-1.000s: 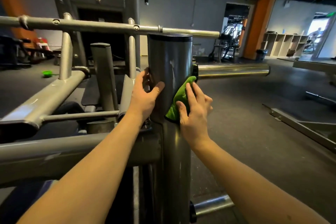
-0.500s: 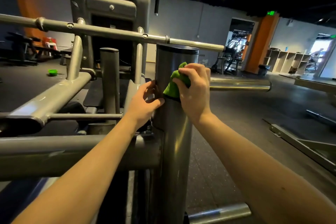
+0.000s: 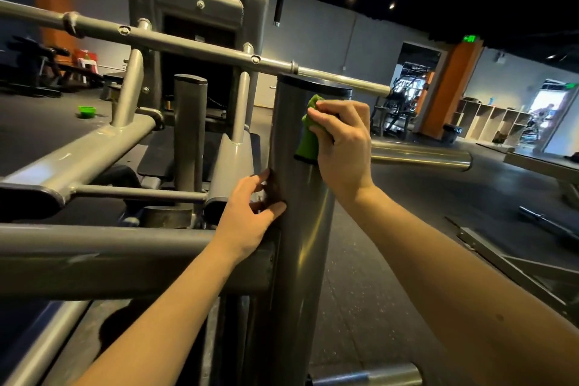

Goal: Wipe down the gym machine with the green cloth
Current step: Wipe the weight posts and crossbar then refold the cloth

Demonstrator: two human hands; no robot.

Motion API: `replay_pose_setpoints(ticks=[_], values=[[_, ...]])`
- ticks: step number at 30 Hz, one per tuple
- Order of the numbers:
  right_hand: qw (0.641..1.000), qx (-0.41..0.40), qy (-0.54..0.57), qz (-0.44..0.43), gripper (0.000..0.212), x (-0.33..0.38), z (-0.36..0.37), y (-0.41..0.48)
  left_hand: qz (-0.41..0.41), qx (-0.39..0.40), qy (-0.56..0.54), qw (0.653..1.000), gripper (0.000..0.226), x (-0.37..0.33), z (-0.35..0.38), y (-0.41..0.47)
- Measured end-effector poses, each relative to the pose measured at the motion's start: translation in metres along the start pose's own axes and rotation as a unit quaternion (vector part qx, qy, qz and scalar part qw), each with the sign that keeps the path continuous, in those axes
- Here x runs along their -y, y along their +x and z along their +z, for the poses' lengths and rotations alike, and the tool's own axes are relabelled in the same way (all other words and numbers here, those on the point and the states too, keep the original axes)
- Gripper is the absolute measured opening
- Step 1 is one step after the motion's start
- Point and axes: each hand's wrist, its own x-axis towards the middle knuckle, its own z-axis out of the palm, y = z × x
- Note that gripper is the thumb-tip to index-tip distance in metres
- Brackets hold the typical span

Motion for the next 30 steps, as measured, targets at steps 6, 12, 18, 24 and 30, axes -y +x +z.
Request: replay_pose_setpoints(ticks=[6, 12, 18, 24, 30], values=[[0.985, 0.124, 0.013, -0.118, 0.02, 0.001, -0.02, -0.098, 0.011, 0.015, 0.017, 1.0, 0.06, 0.0, -0.004, -0.005], [0.995, 0.05, 0.006, -0.089, 0.015, -0.011, -0.005, 0.008, -0.008, 0.016, 0.031, 0.999, 0.054, 0.001, -0.006, -0.006], [0.995, 0.054, 0.0, -0.086, 0.019, 0.001, -0.006, -0.044, -0.005, 0.017, 0.05, 0.999, 0.056, 0.003, -0.01, -0.007], [0.977, 0.163, 0.038, -0.131, 0.017, 0.004, -0.021, -0.087, -0.034, 0.038, 0.044, 0.998, 0.06, 0.006, -0.014, -0.004], [0.998, 0.056, 0.01, -0.019, 0.016, -0.01, -0.011, -0.008, -0.08, 0.062, 0.056, 0.993, 0.062, 0.009, -0.02, 0.001]])
